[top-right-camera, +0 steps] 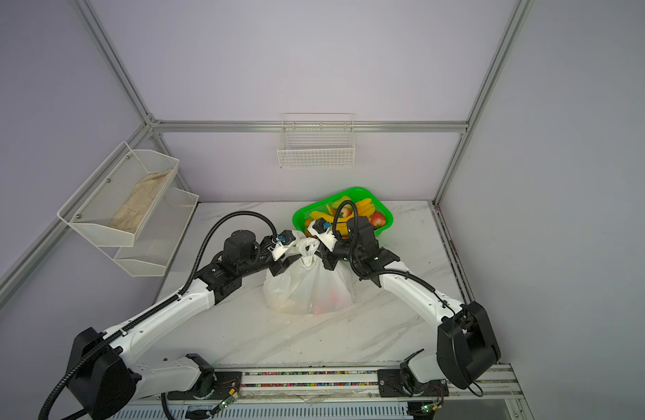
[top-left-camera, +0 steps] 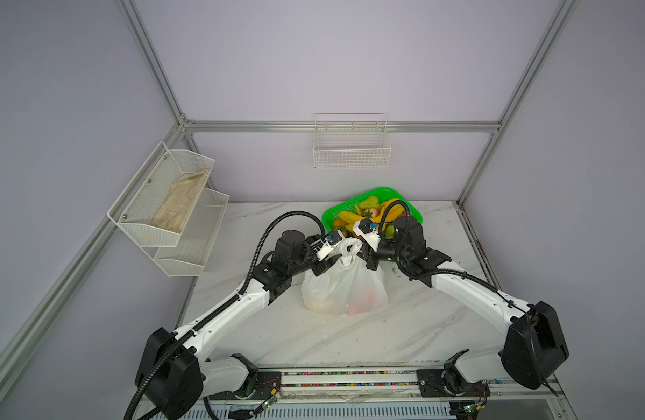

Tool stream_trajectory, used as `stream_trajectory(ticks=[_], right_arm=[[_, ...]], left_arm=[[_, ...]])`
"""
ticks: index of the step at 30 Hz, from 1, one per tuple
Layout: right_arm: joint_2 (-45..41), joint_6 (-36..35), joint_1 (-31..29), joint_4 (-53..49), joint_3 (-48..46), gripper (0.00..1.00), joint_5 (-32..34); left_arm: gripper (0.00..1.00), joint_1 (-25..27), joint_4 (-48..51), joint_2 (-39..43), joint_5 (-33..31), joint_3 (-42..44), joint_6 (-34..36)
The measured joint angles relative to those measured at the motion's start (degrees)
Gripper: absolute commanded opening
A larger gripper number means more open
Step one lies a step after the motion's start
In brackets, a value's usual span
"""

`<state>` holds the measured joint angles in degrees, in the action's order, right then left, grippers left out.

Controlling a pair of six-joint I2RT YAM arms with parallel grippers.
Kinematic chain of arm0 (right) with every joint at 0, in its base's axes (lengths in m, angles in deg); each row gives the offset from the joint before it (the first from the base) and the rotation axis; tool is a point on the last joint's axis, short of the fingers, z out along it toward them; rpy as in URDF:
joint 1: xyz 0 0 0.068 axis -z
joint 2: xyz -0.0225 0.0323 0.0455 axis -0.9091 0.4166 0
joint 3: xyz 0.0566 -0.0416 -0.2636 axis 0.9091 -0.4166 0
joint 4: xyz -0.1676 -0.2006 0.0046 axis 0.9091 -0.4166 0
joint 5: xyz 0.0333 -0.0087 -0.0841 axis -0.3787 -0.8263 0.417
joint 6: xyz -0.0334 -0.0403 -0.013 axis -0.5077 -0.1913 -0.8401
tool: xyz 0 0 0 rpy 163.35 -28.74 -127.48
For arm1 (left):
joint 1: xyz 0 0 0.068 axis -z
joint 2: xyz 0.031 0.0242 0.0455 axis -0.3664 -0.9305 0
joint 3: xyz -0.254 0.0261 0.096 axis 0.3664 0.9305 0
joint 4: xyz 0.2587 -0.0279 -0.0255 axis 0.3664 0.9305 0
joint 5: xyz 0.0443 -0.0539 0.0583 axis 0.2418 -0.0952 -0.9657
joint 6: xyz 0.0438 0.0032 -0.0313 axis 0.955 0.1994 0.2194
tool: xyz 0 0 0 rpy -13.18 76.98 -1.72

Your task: Place the fake fruits into the plastic bag and tie a complex knot

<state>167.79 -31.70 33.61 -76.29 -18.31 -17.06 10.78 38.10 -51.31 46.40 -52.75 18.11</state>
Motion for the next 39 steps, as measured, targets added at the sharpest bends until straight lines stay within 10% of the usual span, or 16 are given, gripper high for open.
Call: stream_trajectory(ticks=[22, 39], right_arm=[[-0.44, -0.85, 0.00, -4.20, 0.02, 0.59, 3.65], [2.12, -2.27, 0.00, -4.13, 0.39, 0.57, 5.49]], left_arm=[[0.54, 0.00, -2.60, -2.69, -2.43, 0.00, 0.31], [0.54, 0.00, -3.02, -3.85, -1.03, -0.02, 0.22]])
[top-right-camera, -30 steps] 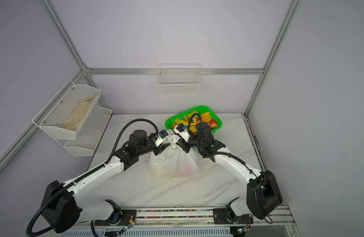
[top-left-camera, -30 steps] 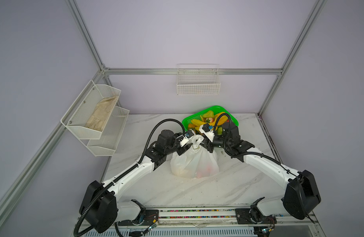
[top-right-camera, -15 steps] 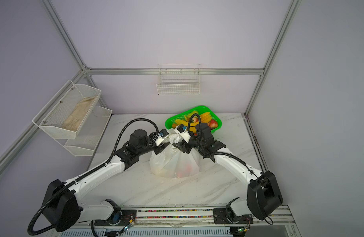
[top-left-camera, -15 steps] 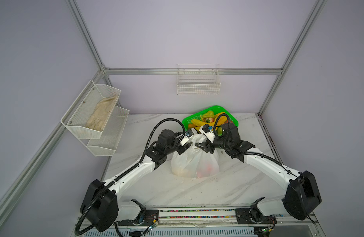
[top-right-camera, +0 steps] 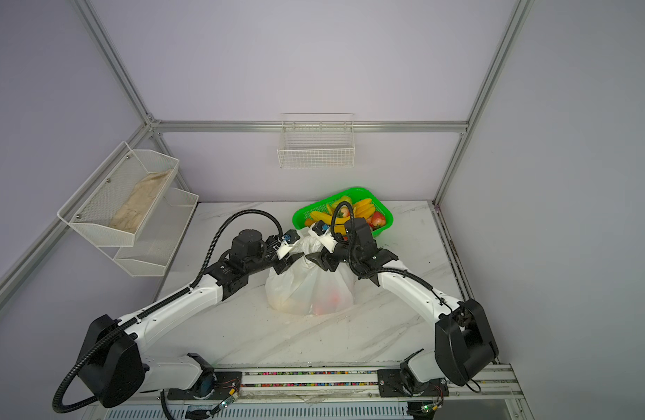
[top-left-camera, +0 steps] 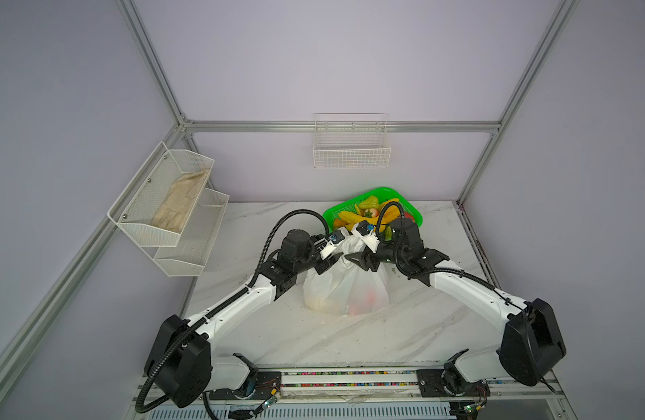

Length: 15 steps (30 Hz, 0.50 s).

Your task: Place the fake fruits into the plastic bag and tie a complex knot

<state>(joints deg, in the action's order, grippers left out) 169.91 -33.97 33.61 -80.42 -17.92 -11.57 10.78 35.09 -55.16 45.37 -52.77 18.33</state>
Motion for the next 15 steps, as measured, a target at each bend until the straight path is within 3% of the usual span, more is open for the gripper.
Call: stream_trajectory(ticks=[2, 7, 11, 15], right_arm=[[1.22, -0.11, 0.00, 0.50, 0.04, 0.52, 0.11], [2.84, -0.22, 0.00, 1.42, 0.07, 0.20, 0.48], [2.84, -0.33, 0.00, 2.58, 0.07, 0.04, 0.63], [2.82, -0.37, 0.00, 2.71, 0.07, 0.00, 0.85]], left_arm=[[0.54, 0.00, 0.00, 0.00, 0.11, 0.00, 0.00], [0.54, 0.00, 0.07, 0.00, -0.02, 0.00, 0.04], [0.57, 0.00, 0.96, 0.33, -1.16, 0.00, 0.07], [0.58, 0.00, 2.71, 1.75, -3.54, 0.00, 0.33]])
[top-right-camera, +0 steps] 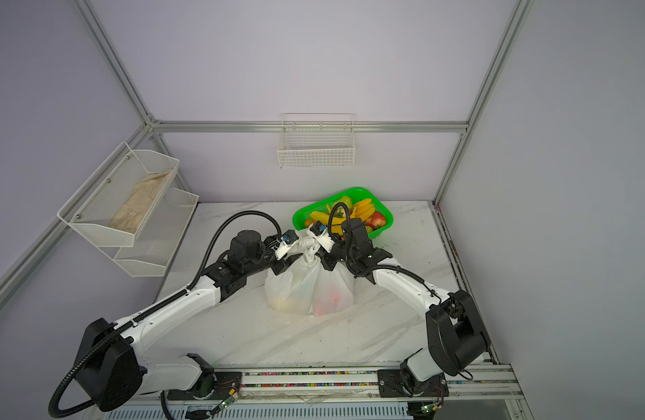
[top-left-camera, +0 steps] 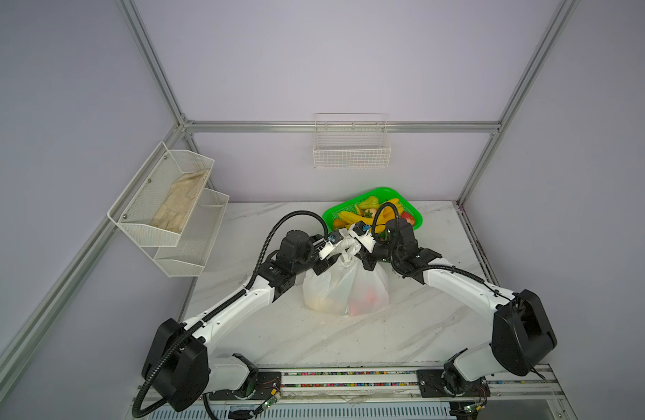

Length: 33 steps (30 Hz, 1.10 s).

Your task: Place the fake fruits into the plastic bag and tie a complex knot

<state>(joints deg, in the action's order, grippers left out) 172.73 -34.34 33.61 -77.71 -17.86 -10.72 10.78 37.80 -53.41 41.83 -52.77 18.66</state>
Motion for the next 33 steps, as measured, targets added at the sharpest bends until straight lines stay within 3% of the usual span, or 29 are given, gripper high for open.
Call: stream_trajectory(ticks=[6, 9, 12, 15, 25, 33], right_arm=[[-1.46, 0.20, 0.00, 0.50, -0.09, 0.00, -0.04], [-3.54, 0.59, 0.00, 1.79, -0.72, 0.00, 0.35], [-5.16, 0.92, -0.02, 2.89, -1.18, 0.00, 2.38], [-6.73, 1.36, -0.04, 4.70, -2.43, 0.00, 5.84], [-8.76, 5.05, -3.19, 19.04, -8.83, 0.00, 14.49], [-8.41, 14.69, -3.91, 33.79, -14.32, 0.00, 15.54]], left_arm=[[0.51, -0.39, 2.49, 0.44, -2.49, -0.24, 0.85], [0.35, -0.50, 3.78, -0.92, -2.34, -1.77, 0.68], [0.10, -0.50, 4.09, -1.11, -1.27, -2.60, -0.74], [0.00, -0.63, 3.61, -0.44, 1.33, -2.60, -3.39], [0.00, -0.55, -4.55, 5.11, 14.23, 0.15, -17.84], [0.00, 1.95, -8.35, 4.37, 16.76, 3.15, -23.41]])
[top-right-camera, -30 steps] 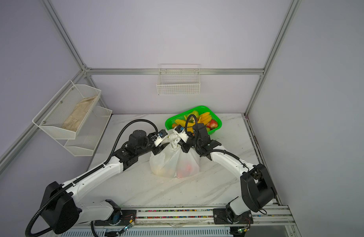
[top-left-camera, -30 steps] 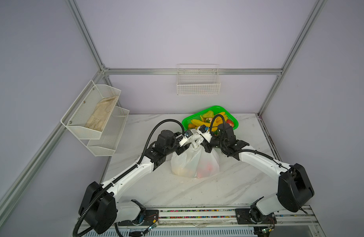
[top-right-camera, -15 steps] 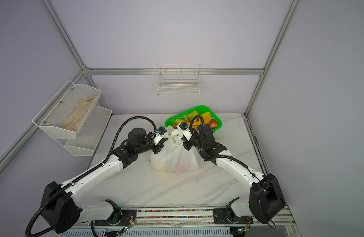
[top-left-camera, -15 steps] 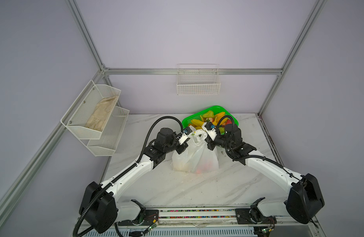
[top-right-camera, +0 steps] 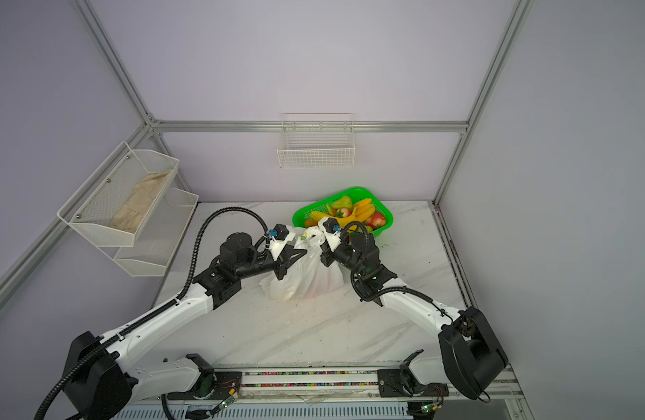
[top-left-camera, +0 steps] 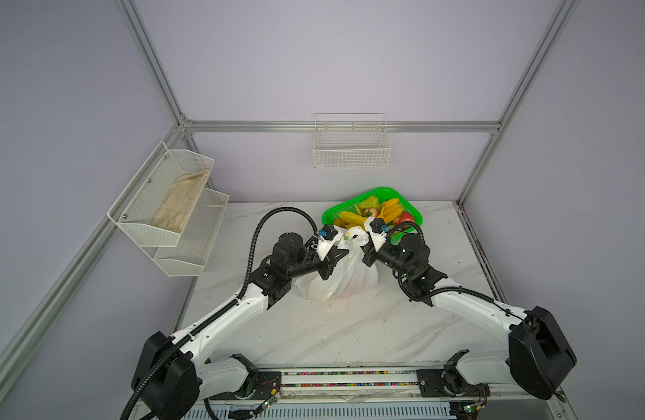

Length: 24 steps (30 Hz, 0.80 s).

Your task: Place the fake fruits into the plastic bag and tie a complex knot

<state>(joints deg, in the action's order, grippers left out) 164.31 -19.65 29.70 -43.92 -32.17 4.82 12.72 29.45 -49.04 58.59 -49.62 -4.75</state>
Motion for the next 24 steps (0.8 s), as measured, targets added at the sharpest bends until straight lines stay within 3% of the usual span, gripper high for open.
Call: stream_trajectory(ticks=[9, 17, 22, 24], right_arm=[[3.61, 15.82, -1.20, 15.41, -3.78, 0.00, -1.81], [7.89, 29.05, -1.88, 30.36, -7.63, 0.00, -2.99], [9.07, 33.03, -1.88, 33.33, -7.78, 0.00, -5.29], [9.07, 33.68, -1.88, 33.48, -7.78, 0.00, -6.43]], left_arm=[[0.03, 2.78, -4.00, -1.77, -1.11, 2.80, -1.51], [0.15, 4.20, -9.14, -4.81, -1.55, 4.50, -2.67], [0.22, 4.20, -12.39, -5.81, -3.19, 6.12, -3.04], [0.29, 4.22, -13.18, -5.81, -3.98, 6.43, -3.32]])
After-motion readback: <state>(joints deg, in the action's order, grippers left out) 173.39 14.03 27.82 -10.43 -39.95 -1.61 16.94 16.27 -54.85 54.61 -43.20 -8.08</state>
